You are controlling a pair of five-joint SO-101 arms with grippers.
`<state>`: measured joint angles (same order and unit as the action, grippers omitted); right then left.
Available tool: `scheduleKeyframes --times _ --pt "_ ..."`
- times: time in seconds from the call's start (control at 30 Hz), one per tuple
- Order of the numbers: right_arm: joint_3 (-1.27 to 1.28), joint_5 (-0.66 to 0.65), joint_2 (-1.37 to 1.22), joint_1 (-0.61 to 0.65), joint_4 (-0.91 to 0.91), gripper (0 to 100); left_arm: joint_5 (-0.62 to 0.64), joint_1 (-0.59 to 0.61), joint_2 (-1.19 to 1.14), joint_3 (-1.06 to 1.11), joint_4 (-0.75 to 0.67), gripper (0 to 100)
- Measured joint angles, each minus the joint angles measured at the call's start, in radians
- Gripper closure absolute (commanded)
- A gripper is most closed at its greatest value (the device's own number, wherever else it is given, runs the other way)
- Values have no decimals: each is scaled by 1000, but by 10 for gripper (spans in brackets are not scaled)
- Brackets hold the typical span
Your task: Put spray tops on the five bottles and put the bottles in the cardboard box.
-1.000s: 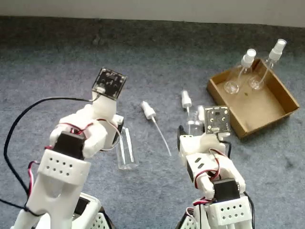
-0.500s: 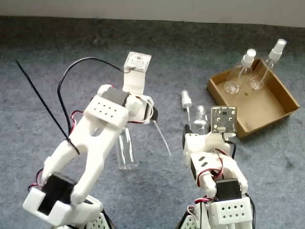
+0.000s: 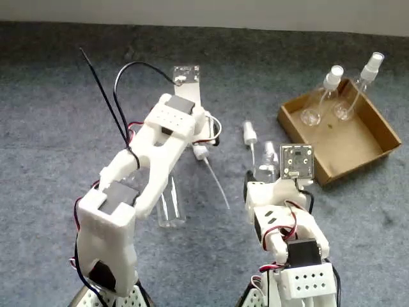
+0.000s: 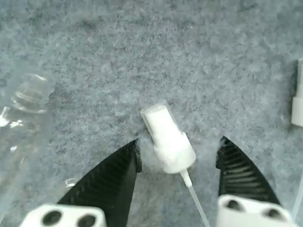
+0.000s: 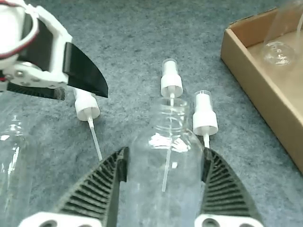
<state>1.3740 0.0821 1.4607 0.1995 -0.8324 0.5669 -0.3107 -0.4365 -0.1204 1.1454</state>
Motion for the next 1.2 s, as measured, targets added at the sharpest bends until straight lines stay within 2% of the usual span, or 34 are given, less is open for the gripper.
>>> scheduleKeyframes --times 0.23,0.47,0.6,0.9,1.07,1.2 --pt "29 0 -2 0 35 868 92 0 -161 -127 0 804" --pt "29 0 -2 -3 37 868 178 6 -199 -163 0 1000" --pt "29 0 -2 -3 37 868 184 5 -199 -163 0 966" --pt "29 0 -2 -3 37 868 184 3 -201 -209 3 966" --pt "29 0 -2 -3 37 868 184 -5 -201 -354 126 966" --pt "29 0 -2 -3 40 868 184 -3 -201 -566 333 966"
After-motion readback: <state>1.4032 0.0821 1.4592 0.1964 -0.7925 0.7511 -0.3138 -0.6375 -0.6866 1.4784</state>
